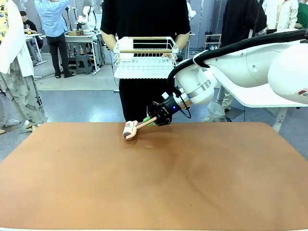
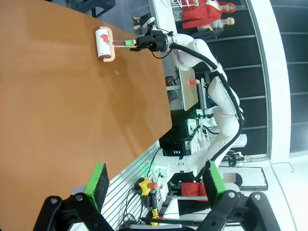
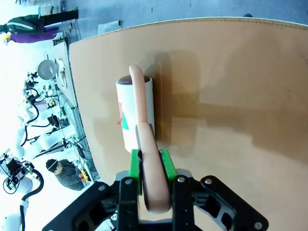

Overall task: Clean the table.
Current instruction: Clean the table with the Lint Roller when the human lifts the Dish drying rack.

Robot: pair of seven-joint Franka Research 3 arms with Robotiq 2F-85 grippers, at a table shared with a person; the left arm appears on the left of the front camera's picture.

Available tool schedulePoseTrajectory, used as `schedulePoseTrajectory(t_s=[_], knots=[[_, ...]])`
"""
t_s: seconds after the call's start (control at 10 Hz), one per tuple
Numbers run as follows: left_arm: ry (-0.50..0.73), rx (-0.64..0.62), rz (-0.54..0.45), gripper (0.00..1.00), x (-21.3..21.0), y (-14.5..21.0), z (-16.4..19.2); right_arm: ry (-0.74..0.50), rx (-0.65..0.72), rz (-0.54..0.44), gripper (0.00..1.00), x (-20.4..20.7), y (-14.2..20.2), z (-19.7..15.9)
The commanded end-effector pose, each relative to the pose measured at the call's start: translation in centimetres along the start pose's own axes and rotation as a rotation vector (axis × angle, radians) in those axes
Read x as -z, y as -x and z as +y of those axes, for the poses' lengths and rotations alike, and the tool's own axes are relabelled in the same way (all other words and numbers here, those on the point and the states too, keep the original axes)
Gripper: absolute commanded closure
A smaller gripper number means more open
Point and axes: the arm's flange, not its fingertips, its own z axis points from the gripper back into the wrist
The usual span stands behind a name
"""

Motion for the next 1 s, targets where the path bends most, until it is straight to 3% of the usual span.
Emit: schedulePoseTrajectory(t_s=[0.0, 0.6, 0.9], knots=[[0.013, 0.008, -0.001, 0.0, -0.2, 0.3, -0.1, 0.065, -0.046, 0.003, 1.0, -0.1, 2.7, -2.4], [0.013, 0.008, -0.001, 0.0, -0.2, 0.3, -0.1, -0.112, -0.071, -0.08, 0.98, -9.6, 6.0, -1.0], [0.013, 0.008, -0.001, 0.0, -0.2, 0.3, -0.1, -0.056, -0.075, -0.106, 1.0, -14.5, 8.5, 0.1]])
